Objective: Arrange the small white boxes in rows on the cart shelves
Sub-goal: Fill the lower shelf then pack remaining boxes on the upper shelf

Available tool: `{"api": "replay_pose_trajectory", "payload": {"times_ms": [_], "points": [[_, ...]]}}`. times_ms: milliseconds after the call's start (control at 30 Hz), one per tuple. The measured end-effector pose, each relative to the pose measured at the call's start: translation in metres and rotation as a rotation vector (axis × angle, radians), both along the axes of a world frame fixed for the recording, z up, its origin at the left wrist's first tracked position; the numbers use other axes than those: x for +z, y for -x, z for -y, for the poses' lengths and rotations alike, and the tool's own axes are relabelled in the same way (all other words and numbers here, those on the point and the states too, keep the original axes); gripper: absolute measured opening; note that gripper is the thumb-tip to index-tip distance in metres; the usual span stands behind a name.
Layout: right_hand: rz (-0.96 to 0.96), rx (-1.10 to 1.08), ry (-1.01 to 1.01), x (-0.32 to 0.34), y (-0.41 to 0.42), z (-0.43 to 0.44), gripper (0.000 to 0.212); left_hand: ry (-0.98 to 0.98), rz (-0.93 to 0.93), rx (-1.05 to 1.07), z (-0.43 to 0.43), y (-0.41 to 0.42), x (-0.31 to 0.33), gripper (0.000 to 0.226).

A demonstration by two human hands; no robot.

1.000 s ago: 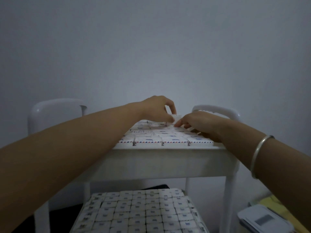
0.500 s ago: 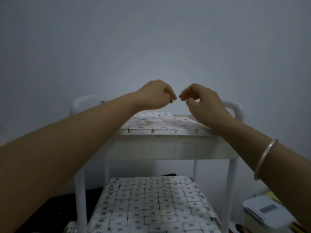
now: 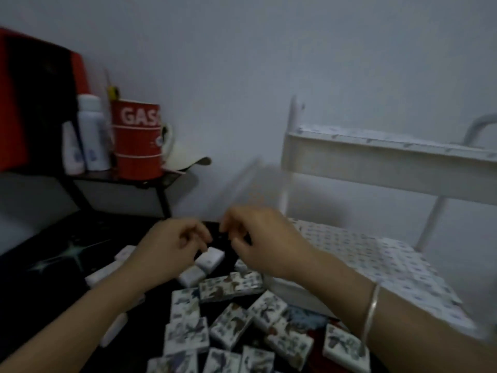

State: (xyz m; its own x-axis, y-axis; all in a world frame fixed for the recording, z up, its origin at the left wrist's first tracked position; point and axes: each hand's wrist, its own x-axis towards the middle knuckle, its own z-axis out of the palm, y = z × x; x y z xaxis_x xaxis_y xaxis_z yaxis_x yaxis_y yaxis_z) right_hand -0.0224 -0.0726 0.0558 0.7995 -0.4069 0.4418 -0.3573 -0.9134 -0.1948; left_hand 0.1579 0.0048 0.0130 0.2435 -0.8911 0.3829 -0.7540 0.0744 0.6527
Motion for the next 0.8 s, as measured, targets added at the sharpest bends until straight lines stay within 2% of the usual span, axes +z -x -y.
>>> {"api": "replay_pose_trajectory", "payload": {"times_ms": [100, 200, 300, 433, 533, 633, 700, 800], "points": [[-0.161, -0.028, -0.056, -0.055, -0.053, 0.021, 0.027, -0.152, 0.006, 0.161, -0.02, -0.05, -0.056, 0.036], [-0.294, -0.154, -0.099, -0.098, -0.088, 0.052, 0.042, -0.179, 0.031, 0.2, -0.025, -0.07, -0.085, 0.031], [-0.414, -0.239, -0.137, -0.128, -0.109, 0.075, 0.057, -0.157, 0.072, 0.189, -0.015, -0.081, -0.097, 0.027], [-0.573, -0.243, -0.092, -0.142, -0.123, 0.095, 0.069, -0.204, 0.152, 0.141, 0.016, -0.093, -0.096, 0.021], [-0.681, -0.255, -0.011, -0.134, -0.126, 0.104, 0.064, -0.275, 0.131, 0.102, 0.044, -0.096, -0.097, 0.023], [-0.722, -0.222, -0.074, -0.122, -0.118, 0.112, 0.054, -0.442, 0.125, 0.042, 0.068, -0.093, -0.101, 0.047], [-0.672, -0.172, -0.108, -0.119, -0.109, 0.115, 0.049, -0.521, 0.178, 0.023, 0.079, -0.09, -0.103, 0.056], [-0.588, -0.114, -0.098, -0.121, -0.098, 0.115, 0.042, -0.51, 0.151, 0.043, 0.085, -0.089, -0.104, 0.034]]}}
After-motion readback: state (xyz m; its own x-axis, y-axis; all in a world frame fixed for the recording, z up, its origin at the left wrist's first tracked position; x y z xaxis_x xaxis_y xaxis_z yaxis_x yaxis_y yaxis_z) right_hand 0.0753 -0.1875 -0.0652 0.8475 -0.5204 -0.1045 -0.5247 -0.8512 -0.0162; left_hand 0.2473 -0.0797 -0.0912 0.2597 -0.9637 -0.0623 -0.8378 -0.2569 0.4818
